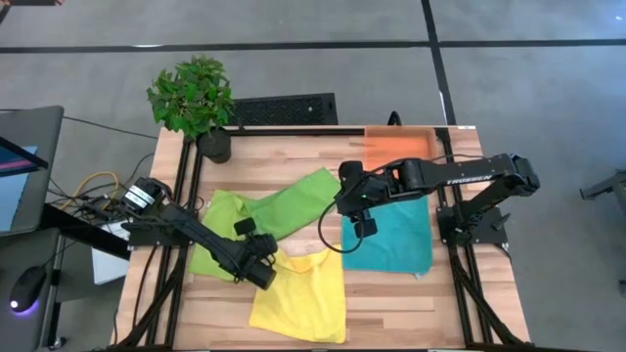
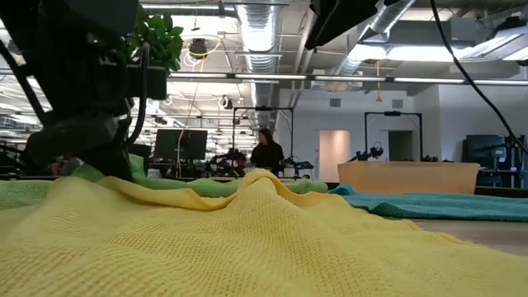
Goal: Fold microfiber towels
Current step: Fold the green microfiber towel
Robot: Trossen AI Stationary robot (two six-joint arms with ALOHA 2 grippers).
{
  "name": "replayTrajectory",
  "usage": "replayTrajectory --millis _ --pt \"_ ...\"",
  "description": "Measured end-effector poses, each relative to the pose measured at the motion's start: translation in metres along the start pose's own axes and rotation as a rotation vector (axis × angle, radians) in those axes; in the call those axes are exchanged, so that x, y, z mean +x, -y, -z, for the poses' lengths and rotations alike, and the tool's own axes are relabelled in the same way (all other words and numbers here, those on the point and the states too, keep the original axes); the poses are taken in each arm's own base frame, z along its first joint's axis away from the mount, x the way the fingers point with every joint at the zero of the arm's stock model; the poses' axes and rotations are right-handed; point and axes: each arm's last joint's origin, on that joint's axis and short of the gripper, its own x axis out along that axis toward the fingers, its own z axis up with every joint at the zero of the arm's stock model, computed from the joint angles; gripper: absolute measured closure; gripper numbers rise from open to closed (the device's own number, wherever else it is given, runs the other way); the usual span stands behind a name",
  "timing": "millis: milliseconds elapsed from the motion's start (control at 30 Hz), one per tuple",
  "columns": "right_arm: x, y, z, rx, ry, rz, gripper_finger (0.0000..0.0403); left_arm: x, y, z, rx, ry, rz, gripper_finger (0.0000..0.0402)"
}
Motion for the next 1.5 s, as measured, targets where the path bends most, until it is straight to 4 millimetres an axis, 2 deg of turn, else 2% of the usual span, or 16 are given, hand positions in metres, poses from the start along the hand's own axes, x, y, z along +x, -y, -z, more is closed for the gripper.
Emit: replayTrajectory --millis 267,567,700,1200,1500 --pt "0.003 0.004 0.002 0.014 0.003 0.011 0.0191 -0.010 -0.012 -0.030 0.099 -0.061 -0.012 0.0401" --pt "0.038 0.003 0.033 0.034 -0.058 0.017 0.0191 0.003 -0.036 -0.061 0.181 -0.070 -0.031 0.0401" --pt "0.047 0.002 0.043 0.055 -0.078 0.019 0.0191 0.010 -0.048 -0.078 0.231 -0.049 -0.022 0.0401" --pt "0.053 -0.002 0.054 0.066 -0.128 0.001 0.0191 0.051 -0.105 -0.132 0.306 0.113 0.003 0.0401" --pt "0.053 -0.002 0.054 0.089 -0.136 0.000 0.0191 0.058 -0.121 -0.152 0.382 0.253 0.028 0.0401"
